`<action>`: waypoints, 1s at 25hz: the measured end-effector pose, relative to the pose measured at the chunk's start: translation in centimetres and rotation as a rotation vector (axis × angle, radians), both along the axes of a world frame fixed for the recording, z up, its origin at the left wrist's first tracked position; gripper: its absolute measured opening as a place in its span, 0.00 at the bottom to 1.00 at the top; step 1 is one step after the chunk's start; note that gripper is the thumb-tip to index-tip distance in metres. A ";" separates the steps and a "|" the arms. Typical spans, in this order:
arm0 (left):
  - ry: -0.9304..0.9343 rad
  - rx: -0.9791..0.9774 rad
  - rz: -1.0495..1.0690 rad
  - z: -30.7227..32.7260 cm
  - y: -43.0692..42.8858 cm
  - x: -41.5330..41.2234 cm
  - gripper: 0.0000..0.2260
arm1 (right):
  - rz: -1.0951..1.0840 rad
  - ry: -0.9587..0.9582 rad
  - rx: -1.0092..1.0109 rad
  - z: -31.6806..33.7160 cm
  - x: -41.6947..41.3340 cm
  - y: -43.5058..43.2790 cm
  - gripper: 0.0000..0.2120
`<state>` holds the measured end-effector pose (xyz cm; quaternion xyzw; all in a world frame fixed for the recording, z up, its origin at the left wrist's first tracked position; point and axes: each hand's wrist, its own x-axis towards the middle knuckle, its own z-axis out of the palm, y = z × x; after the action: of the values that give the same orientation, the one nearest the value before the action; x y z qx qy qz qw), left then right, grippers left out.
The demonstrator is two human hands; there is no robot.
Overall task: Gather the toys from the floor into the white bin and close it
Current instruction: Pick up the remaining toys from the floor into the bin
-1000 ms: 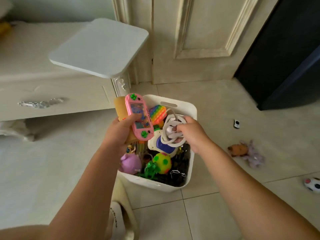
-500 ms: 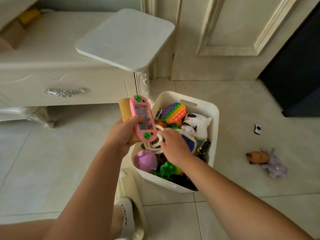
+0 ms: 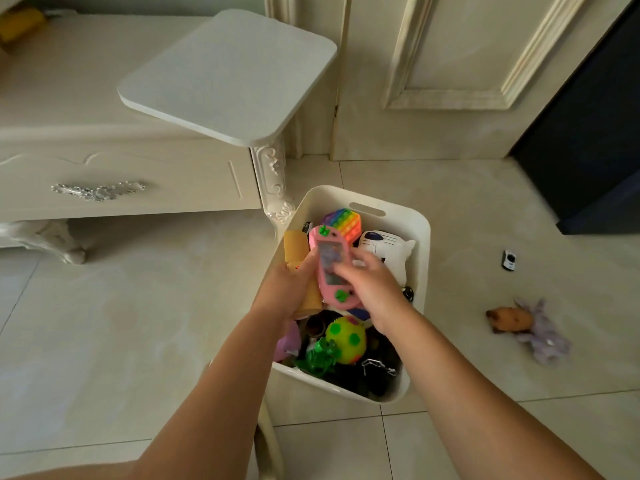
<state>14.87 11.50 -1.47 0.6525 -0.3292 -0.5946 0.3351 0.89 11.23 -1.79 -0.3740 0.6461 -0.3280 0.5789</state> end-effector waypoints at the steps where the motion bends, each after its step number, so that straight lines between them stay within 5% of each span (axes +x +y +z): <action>1: -0.058 0.008 0.021 -0.2 -0.3 0.1 0.21 | -0.108 0.002 -0.031 -0.7 -0.5 -0.9 0.17; 4: -0.185 0.078 0.042 -0.4 -0.7 0.8 0.23 | -0.214 0.065 -0.080 -1.5 -0.5 -4.3 0.18; 7: -0.174 0.088 0.035 -0.7 -0.9 1.4 0.24 | -0.015 0.188 -0.042 -2.2 1.5 -7.1 0.25; 11: -0.086 0.035 0.019 -0.8 -1.2 1.6 0.20 | 0.206 0.514 -0.169 -2.4 2.6 -6.4 0.20; 14: 0.067 -0.017 0.025 -0.8 -1.4 1.0 0.21 | 0.051 0.358 -0.237 -1.8 2.7 -4.4 0.15; 17: 0.326 0.026 0.065 -0.9 -2.6 0.1 0.21 | 0.152 0.134 -0.161 -0.6 3.0 -2.4 0.18; 20: 0.594 0.117 0.118 -0.7 -3.9 -1.1 0.20 | 0.160 0.175 -0.189 -0.6 2.8 -1.3 0.22; 23: 0.448 0.023 -0.065 0.1 -4.4 -2.8 0.15 | -0.047 0.147 -0.128 -0.8 0.5 -2.4 0.23; 25: 0.112 -0.085 -0.236 1.1 -4.4 -3.4 0.12 | -0.098 0.243 -0.139 -0.4 -2.1 -3.8 0.22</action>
<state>11.51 7.06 -0.39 0.5601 -0.4092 -0.6510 0.3083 -1.25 7.42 -2.21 -0.4181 0.7046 -0.3521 0.4526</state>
